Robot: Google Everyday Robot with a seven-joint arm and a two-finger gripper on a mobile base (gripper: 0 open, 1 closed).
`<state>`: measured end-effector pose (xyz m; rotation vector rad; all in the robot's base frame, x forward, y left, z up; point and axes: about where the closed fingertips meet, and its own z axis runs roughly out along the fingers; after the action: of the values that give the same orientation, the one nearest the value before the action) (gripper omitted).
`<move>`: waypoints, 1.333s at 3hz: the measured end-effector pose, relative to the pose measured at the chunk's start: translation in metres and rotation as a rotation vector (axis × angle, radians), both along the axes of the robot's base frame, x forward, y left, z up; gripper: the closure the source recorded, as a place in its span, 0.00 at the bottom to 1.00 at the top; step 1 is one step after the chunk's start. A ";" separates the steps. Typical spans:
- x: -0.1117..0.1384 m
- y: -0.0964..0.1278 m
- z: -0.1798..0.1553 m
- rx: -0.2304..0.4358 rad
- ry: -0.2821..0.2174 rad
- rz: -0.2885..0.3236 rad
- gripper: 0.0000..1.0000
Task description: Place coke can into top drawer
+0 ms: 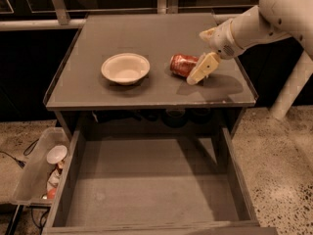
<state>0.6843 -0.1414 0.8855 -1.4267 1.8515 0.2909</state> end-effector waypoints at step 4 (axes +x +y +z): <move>0.013 0.010 -0.046 -0.067 0.085 -0.031 0.18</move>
Offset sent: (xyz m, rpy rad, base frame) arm 0.0137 0.0045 -0.0484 -0.0721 0.0823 -0.0496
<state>0.6973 -0.1310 0.8399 -1.4492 1.9671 0.2804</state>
